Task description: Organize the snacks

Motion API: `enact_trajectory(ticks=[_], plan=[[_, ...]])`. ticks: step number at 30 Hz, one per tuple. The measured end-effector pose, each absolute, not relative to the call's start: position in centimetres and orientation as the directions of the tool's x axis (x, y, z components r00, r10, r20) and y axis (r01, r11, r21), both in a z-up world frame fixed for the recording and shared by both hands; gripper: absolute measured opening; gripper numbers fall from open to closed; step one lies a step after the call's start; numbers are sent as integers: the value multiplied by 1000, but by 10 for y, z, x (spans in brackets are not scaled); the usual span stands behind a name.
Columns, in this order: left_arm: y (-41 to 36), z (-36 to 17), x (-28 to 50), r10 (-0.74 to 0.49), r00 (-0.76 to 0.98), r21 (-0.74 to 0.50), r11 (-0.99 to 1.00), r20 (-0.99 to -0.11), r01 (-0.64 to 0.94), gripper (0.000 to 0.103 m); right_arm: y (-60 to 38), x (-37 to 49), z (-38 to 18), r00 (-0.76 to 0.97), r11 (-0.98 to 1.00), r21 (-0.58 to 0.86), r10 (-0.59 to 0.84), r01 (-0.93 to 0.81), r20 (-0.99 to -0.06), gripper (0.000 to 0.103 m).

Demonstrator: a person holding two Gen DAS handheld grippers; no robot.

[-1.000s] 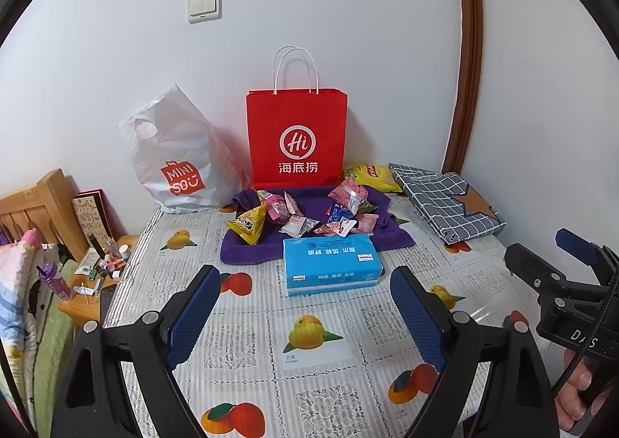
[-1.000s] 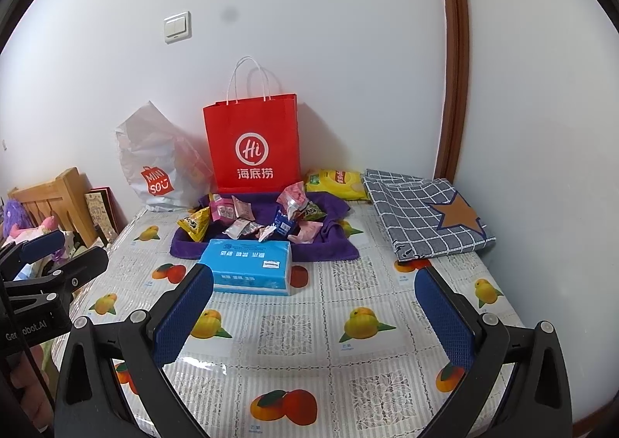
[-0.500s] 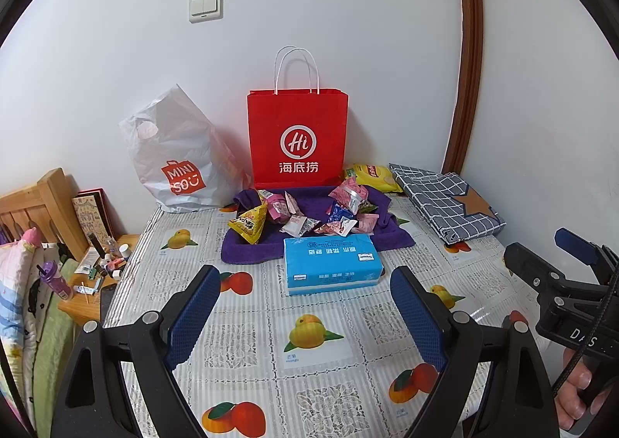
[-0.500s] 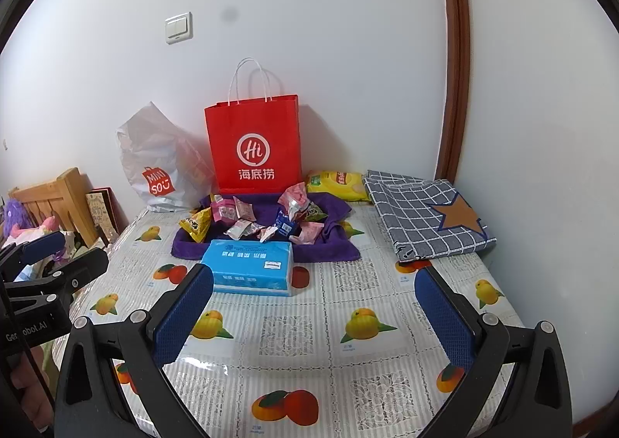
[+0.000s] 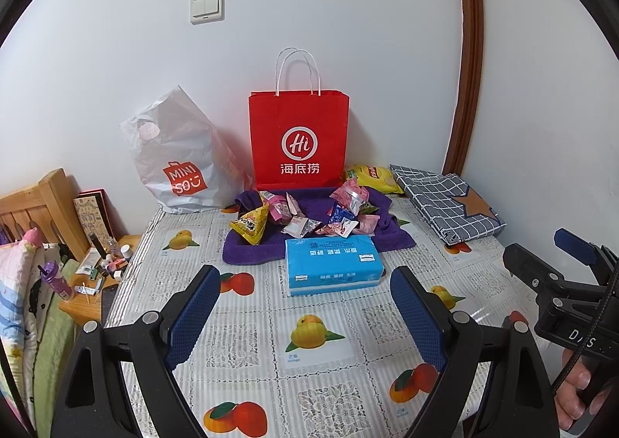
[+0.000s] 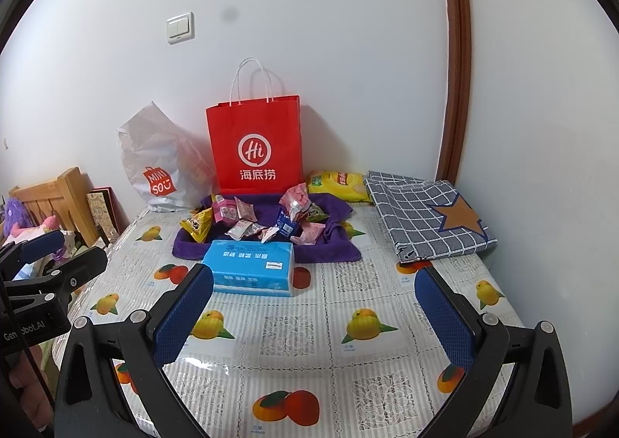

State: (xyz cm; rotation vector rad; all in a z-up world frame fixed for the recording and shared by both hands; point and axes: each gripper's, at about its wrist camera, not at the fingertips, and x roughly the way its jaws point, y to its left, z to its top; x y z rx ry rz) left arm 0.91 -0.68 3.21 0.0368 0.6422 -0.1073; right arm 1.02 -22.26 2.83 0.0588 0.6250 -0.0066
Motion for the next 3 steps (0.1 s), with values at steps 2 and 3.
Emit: enact_trajectory(ticks=[2,3], plan=[[-6,33,9,-85,797,1,994,-598,107,89,-222,11,28,811,999,49,10,23,-585,103],[-6,33,9,-84,799,3,994,-596,106,90,-222,11,28,811,999,48,10,23,-585,103]])
